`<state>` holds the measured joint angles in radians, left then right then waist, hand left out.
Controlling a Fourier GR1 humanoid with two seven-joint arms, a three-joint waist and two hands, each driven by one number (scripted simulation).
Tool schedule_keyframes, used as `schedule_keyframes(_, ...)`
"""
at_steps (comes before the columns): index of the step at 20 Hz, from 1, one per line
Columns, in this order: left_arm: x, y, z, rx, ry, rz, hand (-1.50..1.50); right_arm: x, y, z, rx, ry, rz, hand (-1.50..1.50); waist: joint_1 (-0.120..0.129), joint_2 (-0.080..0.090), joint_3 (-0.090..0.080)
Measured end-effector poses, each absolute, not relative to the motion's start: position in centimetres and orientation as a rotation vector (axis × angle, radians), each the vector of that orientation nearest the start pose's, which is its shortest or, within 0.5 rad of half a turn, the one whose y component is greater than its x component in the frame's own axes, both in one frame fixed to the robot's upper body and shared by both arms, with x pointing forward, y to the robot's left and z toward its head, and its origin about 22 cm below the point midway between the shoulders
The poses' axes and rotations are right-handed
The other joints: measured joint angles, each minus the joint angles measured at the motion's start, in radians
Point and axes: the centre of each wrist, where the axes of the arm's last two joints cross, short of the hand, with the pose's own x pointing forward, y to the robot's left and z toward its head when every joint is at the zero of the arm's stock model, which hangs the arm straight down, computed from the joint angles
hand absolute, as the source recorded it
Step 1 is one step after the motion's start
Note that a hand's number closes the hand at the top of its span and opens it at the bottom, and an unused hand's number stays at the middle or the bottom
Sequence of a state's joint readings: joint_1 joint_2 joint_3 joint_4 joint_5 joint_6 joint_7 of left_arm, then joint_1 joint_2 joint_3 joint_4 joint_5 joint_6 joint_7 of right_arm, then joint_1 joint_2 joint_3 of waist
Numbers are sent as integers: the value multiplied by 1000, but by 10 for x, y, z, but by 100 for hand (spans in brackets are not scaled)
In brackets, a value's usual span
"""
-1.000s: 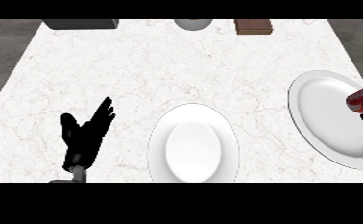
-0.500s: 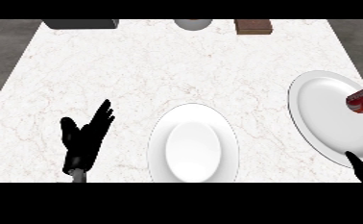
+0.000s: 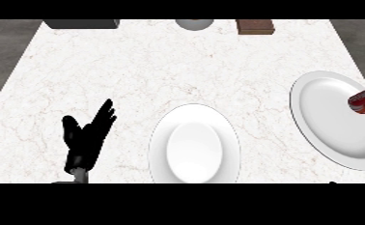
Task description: Pick the can from the plate and place it in the plate
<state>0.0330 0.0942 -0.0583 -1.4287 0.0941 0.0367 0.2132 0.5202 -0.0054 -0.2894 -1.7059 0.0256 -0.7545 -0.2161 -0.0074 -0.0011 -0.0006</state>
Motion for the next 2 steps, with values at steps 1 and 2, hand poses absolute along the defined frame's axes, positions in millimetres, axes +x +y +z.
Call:
schedule_keyframes(1, 230, 242, -36, 5, -1184, -1, 0, 78, -329, -41, -1219, -1233, -608, -150, 1, 0, 0)
schedule_keyframes(2, 231, 241, -33, 8, -1184, 0, 0, 76, -322, -42, -1217, -1226, -603, -150, 1, 0, 0)
